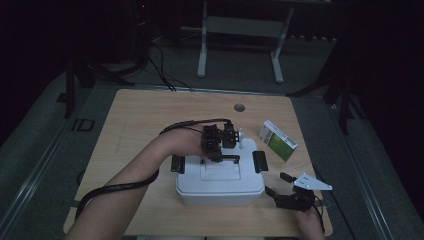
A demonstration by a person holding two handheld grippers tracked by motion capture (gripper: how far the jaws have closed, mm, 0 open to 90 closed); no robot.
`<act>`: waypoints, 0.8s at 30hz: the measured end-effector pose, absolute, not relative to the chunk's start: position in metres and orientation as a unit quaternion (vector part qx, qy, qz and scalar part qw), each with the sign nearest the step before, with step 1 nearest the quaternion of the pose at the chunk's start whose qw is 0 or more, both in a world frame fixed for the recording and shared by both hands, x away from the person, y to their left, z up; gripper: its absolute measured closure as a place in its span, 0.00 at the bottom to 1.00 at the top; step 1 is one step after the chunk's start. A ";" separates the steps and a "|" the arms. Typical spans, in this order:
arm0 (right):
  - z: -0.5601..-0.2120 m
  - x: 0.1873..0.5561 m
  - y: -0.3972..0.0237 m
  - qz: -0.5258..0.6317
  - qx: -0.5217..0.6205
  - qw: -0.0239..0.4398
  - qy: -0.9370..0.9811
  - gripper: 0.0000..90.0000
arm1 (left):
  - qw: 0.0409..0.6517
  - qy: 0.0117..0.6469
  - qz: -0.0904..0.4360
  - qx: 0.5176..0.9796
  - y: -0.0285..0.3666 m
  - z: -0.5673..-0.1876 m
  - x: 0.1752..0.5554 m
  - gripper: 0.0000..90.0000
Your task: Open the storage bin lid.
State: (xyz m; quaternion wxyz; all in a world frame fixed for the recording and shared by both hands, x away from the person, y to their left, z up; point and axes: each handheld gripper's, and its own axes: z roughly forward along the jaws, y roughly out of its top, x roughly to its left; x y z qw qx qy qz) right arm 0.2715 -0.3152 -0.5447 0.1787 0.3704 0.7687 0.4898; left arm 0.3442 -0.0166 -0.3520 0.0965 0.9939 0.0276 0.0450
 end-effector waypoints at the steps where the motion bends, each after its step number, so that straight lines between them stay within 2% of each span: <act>1: -0.545 0.272 -0.315 0.490 0.370 0.179 0.769 0.15 | 0.096 0.029 0.042 0.994 -0.017 -0.352 0.345 0.93; 9: -0.545 0.272 -0.316 0.491 0.369 0.178 0.769 0.15 | 0.085 0.029 0.032 0.995 -0.019 -0.351 0.350 0.93; 24: -0.545 0.272 -0.316 0.492 0.371 0.174 0.768 0.15 | 0.107 0.034 0.010 0.994 -0.009 -0.345 0.353 0.94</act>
